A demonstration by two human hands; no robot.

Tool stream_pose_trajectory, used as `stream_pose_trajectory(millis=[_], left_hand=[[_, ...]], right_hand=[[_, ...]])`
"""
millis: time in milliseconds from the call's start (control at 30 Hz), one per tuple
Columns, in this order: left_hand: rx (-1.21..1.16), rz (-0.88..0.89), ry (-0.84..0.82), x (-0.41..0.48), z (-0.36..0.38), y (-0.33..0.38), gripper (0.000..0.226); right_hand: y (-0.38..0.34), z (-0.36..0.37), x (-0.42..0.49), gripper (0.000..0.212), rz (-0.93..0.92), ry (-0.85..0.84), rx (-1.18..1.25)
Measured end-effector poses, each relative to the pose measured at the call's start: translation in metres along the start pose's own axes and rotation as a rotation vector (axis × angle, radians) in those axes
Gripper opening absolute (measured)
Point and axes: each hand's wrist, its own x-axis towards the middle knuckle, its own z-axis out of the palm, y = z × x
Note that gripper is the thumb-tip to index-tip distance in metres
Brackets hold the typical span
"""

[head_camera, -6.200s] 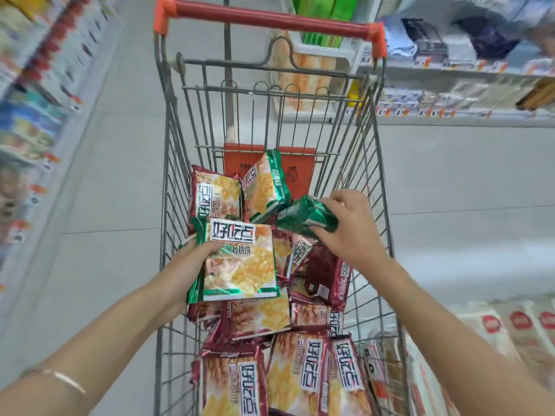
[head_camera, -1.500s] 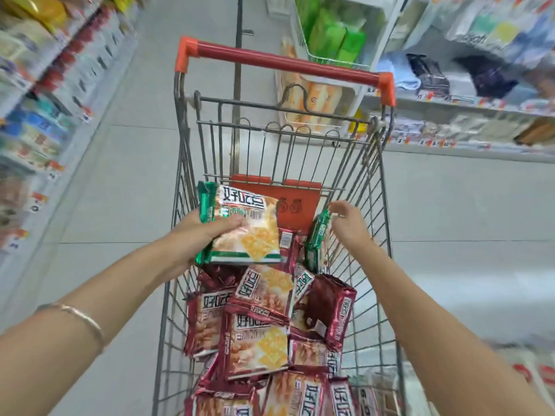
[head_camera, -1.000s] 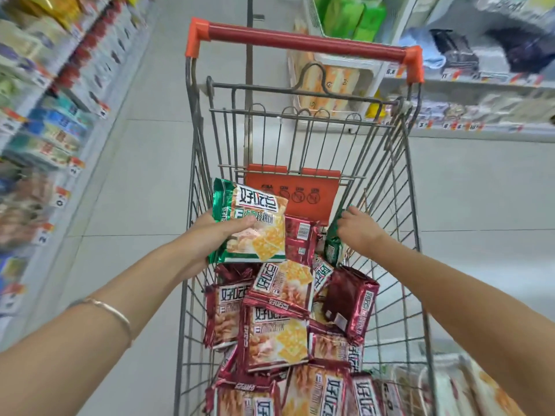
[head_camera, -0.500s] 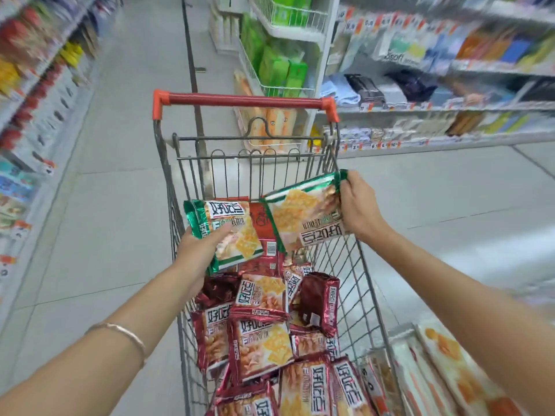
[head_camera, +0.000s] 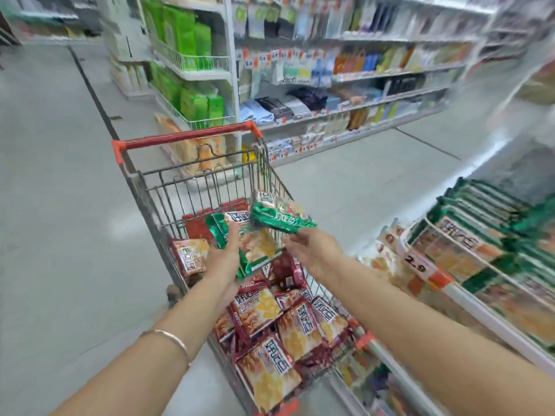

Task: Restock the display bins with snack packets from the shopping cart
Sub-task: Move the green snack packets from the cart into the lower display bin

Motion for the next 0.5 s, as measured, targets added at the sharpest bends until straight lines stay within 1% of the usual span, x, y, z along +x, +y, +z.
stream_pose_trajectory(millis=[33, 67, 100, 133, 233, 300, 333, 367, 400, 433, 467, 500], left_hand=[[-0.035, -0.045, 0.001, -0.009, 0.005, -0.004, 0.091], [-0.081, -0.101, -0.005, -0.017, 0.011, -0.009, 0.08], [-0.138, -0.143, -0.037, -0.024, 0.015, -0.016, 0.084], [-0.177, -0.164, -0.097, -0.028, 0.019, -0.023, 0.092], [-0.135, -0.152, -0.232, -0.047, 0.033, -0.032, 0.113], [-0.04, -0.147, -0.235, -0.052, 0.042, -0.038, 0.124], [0.008, -0.122, -0.217, -0.052, 0.047, -0.042, 0.124], [0.036, -0.109, -0.219, -0.052, 0.053, -0.045, 0.121], [0.065, -0.106, -0.224, -0.056, 0.059, -0.047, 0.114], [0.092, -0.105, -0.218, -0.06, 0.064, -0.048, 0.101], [0.115, -0.095, -0.193, -0.062, 0.068, -0.049, 0.084], [0.136, -0.069, -0.168, -0.063, 0.07, -0.049, 0.069]], right_hand=[[0.007, -0.006, -0.013, 0.007, -0.039, 0.027, -0.1], [0.013, -0.012, -0.024, 0.007, -0.059, 0.042, -0.175], [0.018, -0.019, -0.035, 0.007, -0.06, 0.047, -0.232], [0.02, -0.025, -0.045, 0.007, -0.054, 0.057, -0.28], [0.021, -0.042, -0.067, 0.008, -0.048, 0.103, -0.402], [0.02, -0.05, -0.079, 0.008, -0.056, 0.078, -0.399], [0.019, -0.055, -0.084, 0.008, -0.055, 0.052, -0.382], [0.017, -0.06, -0.089, 0.008, -0.042, 0.019, -0.37], [0.015, -0.066, -0.094, 0.013, -0.022, -0.009, -0.383], [0.012, -0.074, -0.096, 0.022, -0.003, -0.016, -0.43], [0.008, -0.082, -0.099, 0.032, 0.001, 0.009, -0.497], [0.003, -0.092, -0.102, 0.043, -0.02, 0.077, -0.578]])
